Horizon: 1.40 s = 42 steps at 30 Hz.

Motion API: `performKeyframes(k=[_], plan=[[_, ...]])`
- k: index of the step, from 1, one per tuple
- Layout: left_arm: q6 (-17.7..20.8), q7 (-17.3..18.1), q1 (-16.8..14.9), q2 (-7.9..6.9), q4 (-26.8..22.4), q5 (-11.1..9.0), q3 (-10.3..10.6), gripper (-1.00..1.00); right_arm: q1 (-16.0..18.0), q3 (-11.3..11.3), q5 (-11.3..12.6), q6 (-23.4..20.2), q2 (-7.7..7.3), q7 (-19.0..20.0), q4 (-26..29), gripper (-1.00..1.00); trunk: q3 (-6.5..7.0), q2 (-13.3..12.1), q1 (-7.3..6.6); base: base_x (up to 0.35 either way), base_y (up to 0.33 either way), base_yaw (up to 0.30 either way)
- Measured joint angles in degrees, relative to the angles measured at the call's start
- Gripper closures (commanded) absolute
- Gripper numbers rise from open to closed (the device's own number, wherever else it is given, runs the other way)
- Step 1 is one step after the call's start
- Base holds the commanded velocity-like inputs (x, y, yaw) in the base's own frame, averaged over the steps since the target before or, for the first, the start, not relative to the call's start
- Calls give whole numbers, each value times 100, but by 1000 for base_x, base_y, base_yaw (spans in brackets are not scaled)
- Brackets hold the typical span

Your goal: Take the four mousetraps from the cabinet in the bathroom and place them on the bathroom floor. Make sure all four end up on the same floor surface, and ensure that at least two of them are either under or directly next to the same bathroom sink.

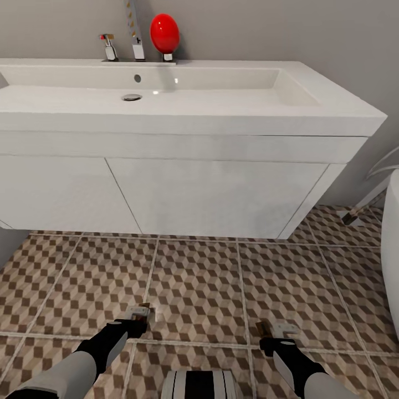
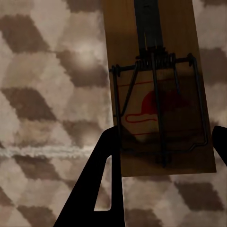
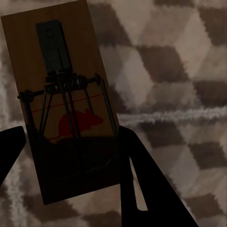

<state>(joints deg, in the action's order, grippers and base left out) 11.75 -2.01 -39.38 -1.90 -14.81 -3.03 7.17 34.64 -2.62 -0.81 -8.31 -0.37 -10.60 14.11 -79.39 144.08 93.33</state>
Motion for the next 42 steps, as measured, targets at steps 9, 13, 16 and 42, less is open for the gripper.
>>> performKeyframes(k=[9, 13, 16, 42], plan=[[68, -3, 0, 1, 8, -4, 2, 100, 0, 0, -7, 23, 0, -18, 0, 100, 0, 0, 0, 0, 0, 0], [90, -9, 0, -1, 20, -11, -4, 100, 0, 3, -8, 56, 0, -22, 0, 100, 0, 0, -2, 106, 0, 0], [96, -11, 0, 0, 29, -13, -6, 100, 0, 2, -8, 156, 0, -31, 0, 100, 0, 0, -3, 246, 0, 0], [84, -5, 0, 0, 27, -7, -7, 100, 0, -1, -24, 397, 8, -66, 0, 100, 0, 0, -1, 117, 0, 0]])
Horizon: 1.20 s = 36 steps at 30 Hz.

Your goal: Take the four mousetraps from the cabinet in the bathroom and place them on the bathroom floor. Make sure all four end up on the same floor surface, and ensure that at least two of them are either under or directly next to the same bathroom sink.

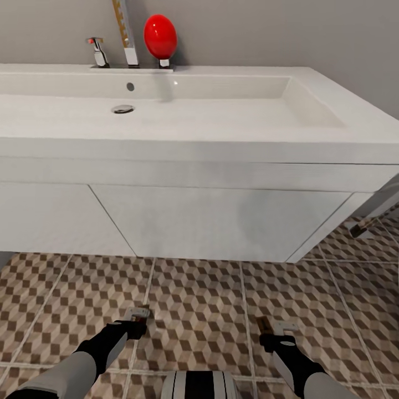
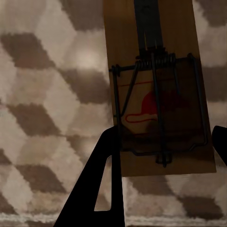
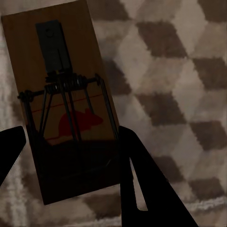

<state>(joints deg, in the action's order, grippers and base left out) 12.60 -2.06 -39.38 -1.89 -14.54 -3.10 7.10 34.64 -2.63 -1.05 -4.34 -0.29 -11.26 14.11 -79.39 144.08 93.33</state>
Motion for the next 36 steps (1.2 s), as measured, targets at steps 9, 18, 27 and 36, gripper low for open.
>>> performKeyframes(k=[9, 18, 27, 36], plan=[[-10, 0, 0, 0, 0, 0, 7, 100, 0, 3, 0, 0, 0, 1, 0, 100, 0, 0, 1, 15, 0, 0], [-10, 0, 0, 0, -8, 0, 2, 100, 0, 7, -7, 0, 8, 1, 0, 100, 0, 0, 1, 1, 0, 0], [-20, -1, 0, 0, -9, 0, 1, 100, 0, 8, -8, 0, 9, 1, 0, 100, 0, 0, -1, 75, 0, 0], [-60, 0, 0, 0, -9, 0, 6, 100, 0, 8, -8, 0, 9, 1, 0, 100, 0, 0, 1, 32, 0, 0]])
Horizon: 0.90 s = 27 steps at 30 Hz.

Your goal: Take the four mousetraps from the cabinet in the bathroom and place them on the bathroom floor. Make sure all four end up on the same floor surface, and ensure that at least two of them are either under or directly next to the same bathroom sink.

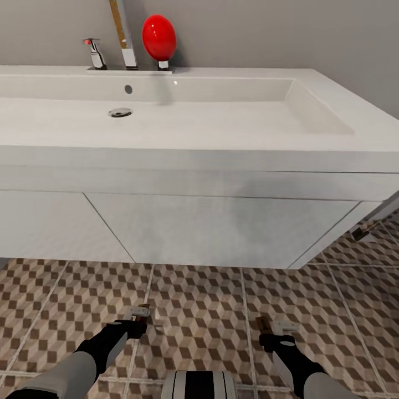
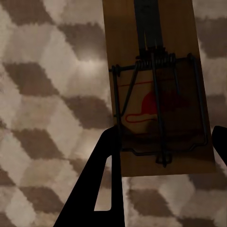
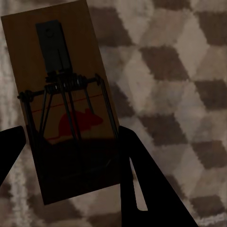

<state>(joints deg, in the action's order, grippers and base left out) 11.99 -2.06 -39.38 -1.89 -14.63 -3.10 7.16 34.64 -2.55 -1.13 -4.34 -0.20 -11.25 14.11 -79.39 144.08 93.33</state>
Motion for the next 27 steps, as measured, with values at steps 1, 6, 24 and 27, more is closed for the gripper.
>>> performKeyframes(k=[1, 6, 24, 27], plan=[[-1, -1, 0, 0, 0, 0, 1, 100, 0, 0, 0, 0, 0, 0, 0, 100, 0, 0, 0, 5, 0, 0], [-2, -5, 0, 0, 0, 0, -1, 100, 0, 0, 1, 0, 0, 0, 0, 100, 0, 0, 0, 2, 0, 0], [12, -3, 0, 0, 0, 0, 2, 100, 0, 0, 1, 0, 4, 0, 0, 100, 0, 0, 0, 0, 0, 0], [14, -1, 0, 0, 0, 0, 3, 100, 0, 0, 0, 0, 7, -2, 0, 100, 0, 0, 0, 0, 0, 0]])
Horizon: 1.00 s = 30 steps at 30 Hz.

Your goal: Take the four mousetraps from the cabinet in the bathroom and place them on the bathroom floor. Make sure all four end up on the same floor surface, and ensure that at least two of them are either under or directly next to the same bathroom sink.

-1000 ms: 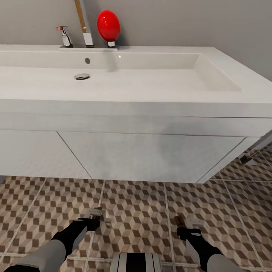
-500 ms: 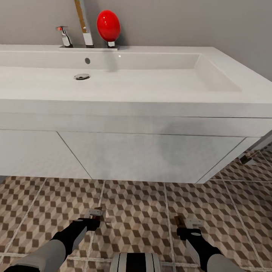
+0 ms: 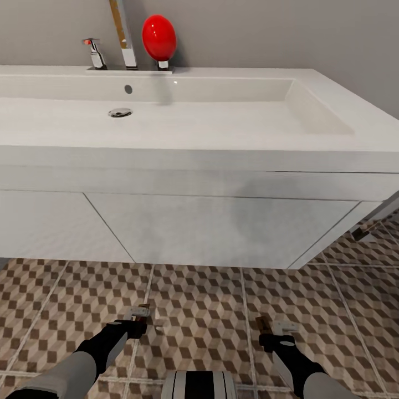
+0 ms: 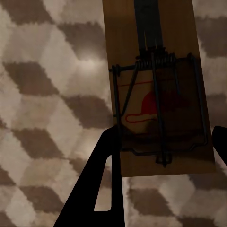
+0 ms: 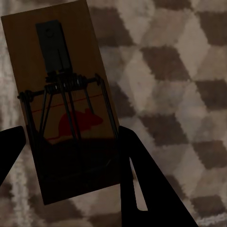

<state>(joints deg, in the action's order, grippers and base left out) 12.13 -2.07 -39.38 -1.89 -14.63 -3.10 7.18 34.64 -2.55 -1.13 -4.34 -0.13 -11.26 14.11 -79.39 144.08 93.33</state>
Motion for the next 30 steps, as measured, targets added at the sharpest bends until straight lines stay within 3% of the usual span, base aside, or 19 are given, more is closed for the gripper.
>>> performKeyframes(k=[19, 30], plan=[[-16, -5, 0, 0, 0, 0, 0, 100, 0, 0, 0, 0, 10, -8, 0, 100, 0, 0, 0, 2, 0, 0], [-42, -113, 0, 0, -8, 0, -7, 100, 0, 0, 0, 0, 8, -7, 0, 100, 0, 0, 0, 98, 0, 0]])
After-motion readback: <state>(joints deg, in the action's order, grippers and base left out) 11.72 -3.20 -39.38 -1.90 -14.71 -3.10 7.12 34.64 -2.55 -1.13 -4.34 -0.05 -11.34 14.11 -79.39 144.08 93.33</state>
